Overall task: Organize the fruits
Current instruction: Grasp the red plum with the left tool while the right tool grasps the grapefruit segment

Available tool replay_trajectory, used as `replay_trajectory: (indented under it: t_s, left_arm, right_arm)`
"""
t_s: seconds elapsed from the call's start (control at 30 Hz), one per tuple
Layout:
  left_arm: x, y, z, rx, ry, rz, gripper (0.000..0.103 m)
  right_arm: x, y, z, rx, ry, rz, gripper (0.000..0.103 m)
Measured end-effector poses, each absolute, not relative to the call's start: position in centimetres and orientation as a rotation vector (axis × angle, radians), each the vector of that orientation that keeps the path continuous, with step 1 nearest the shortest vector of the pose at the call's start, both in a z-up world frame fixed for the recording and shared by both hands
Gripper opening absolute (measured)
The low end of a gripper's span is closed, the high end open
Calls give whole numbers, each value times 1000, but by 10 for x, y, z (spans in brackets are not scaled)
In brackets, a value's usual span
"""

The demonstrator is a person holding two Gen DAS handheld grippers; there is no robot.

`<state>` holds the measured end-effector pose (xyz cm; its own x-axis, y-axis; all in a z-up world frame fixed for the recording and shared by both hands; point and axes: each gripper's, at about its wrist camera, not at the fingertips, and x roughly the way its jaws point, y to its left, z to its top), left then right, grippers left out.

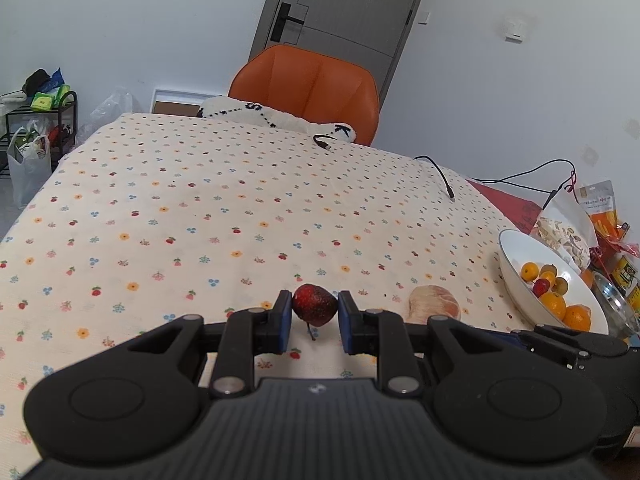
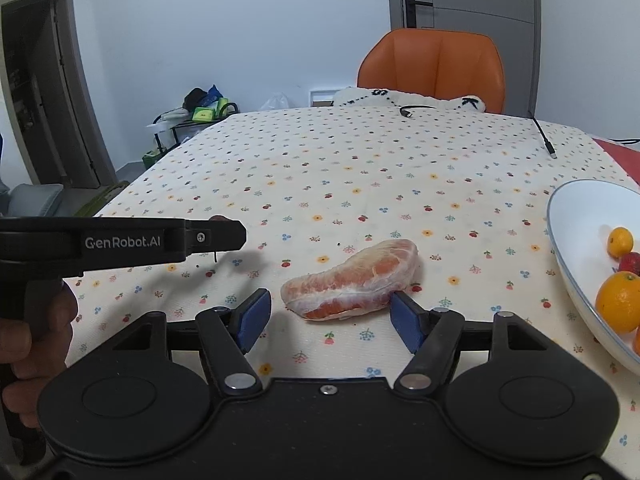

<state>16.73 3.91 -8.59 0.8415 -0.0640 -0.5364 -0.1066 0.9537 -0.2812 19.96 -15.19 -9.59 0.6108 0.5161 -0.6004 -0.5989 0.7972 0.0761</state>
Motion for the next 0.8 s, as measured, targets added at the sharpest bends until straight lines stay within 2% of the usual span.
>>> replay_trajectory:
  t_s: [0.1,0.17,0.23,0.27,0.8]
  left_arm:
    - [167,41,-86,-311,570,22,23]
    - [167,41,-86,-315,569,20,23]
    - [167,42,-86,-317,568,19,23]
    - [167,42,-86,-317,568,18,23]
    - [168,46,-90,-318,581,32,23]
  right_arm:
    - [200,-152,-96,-141,647,653,66]
    - [201,-151,-96,-157,647,647,70]
    - [202,-147,-97,-195,636,623,90]
    - [202,-145,-97,-218,620,612,92]
    - [226,-137,-102,-252,630,651,93]
